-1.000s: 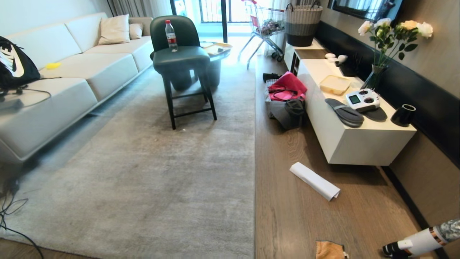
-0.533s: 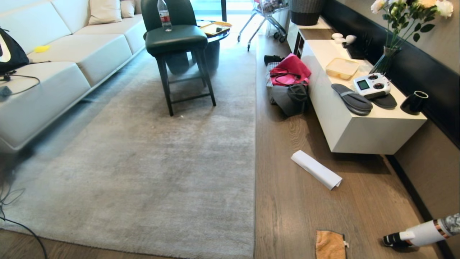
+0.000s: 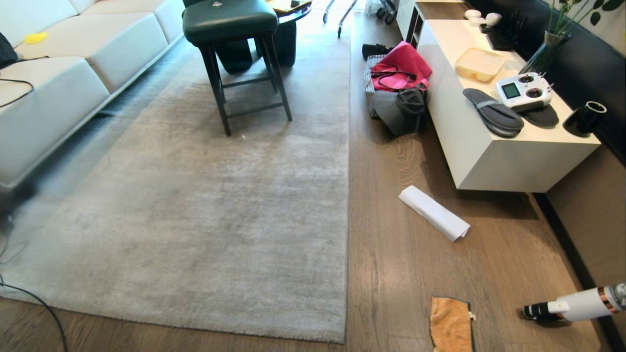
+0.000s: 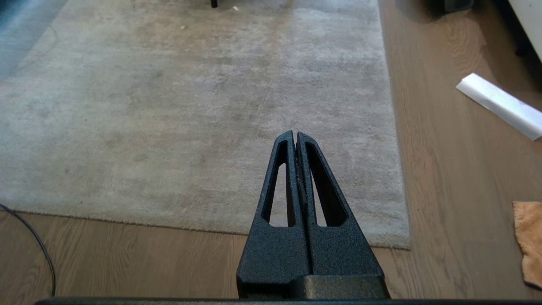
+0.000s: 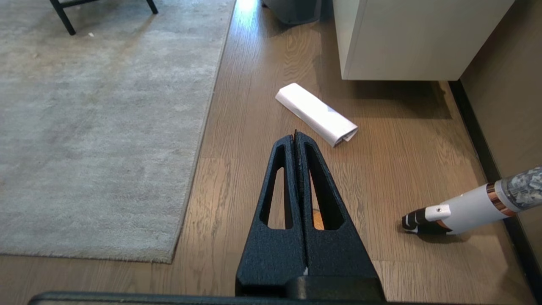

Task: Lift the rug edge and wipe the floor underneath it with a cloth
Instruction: Lift up the carpet

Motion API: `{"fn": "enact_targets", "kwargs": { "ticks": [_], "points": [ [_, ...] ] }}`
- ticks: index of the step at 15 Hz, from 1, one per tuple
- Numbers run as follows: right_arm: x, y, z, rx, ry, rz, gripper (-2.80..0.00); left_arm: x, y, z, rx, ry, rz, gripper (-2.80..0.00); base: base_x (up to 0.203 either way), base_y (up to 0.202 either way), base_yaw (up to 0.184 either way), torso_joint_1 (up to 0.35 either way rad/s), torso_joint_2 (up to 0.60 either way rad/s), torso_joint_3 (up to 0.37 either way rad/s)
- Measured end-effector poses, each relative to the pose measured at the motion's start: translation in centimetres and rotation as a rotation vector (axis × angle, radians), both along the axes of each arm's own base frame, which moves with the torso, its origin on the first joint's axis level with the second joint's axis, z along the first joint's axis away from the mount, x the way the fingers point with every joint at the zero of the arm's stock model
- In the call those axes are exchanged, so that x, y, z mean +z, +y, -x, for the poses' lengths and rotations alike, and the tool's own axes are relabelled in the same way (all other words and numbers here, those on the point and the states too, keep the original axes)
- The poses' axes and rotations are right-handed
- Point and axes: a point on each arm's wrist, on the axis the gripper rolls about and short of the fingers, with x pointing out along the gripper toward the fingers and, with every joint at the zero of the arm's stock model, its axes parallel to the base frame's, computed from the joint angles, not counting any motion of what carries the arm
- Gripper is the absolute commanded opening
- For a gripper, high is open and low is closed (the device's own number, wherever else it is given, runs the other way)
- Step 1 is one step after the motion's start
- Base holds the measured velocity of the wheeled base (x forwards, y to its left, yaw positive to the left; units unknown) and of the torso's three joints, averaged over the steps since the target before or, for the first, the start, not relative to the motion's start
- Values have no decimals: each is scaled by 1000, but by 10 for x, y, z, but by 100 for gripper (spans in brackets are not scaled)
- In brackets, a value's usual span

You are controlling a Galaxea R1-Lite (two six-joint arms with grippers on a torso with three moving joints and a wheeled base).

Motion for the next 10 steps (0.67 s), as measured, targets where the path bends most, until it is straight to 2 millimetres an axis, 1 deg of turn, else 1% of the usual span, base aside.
{"fn": "enact_targets", "kwargs": {
  "ticks": [10],
  "points": [
    [0,0,0,0,0,0,-280,0,0,0,0,0,5,-280,0,0,0,2,3,-196]
  ]
}}
